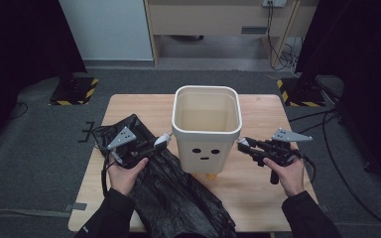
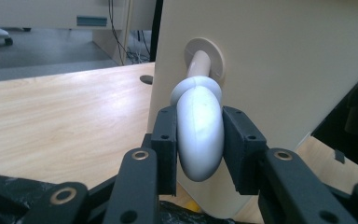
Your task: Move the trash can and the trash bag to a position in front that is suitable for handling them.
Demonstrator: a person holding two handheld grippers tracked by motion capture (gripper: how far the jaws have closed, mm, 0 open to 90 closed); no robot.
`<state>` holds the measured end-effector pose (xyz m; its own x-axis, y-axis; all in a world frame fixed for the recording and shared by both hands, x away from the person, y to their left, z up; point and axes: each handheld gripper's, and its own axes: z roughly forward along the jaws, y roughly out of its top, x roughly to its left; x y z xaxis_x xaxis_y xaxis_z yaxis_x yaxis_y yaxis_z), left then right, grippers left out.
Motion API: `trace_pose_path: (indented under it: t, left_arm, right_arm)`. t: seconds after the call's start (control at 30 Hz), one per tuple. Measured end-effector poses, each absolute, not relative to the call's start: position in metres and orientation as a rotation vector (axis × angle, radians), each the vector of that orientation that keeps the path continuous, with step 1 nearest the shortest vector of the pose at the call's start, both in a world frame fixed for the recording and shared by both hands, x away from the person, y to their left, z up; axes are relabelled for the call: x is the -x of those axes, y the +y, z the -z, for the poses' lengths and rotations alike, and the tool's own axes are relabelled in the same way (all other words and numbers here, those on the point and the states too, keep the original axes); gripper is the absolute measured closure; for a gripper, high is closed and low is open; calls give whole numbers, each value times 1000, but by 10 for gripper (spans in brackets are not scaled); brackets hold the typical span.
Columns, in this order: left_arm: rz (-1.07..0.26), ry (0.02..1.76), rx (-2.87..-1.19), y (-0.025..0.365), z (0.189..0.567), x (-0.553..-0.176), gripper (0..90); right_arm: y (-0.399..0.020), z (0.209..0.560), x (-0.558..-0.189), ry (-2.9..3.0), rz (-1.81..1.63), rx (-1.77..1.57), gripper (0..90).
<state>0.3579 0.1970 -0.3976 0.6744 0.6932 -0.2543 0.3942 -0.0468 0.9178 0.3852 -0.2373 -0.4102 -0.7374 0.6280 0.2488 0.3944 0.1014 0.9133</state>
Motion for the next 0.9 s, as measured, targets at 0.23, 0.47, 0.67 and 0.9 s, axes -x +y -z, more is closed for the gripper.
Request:
trace_pose_path:
  t: [0.23,0.47,0.67,0.9]
  left_arm:
    - [-303,900,-1671,198,403,-354,672]
    - [-299,890,-1654,197,409,-351,673]
    - [-386,855,-1730,202,410,-341,507]
    - [-419,899,-1761,230,438,-327,329]
  right_arm:
    - [-237,411,-383,2171,-1693,-1015,612]
    - [-235,408,-385,2176,-1653,-976,611]
    - [-240,412,-384,2116,-1706,-989,589]
    - [-258,396,-381,1927,-1804,-1035,386]
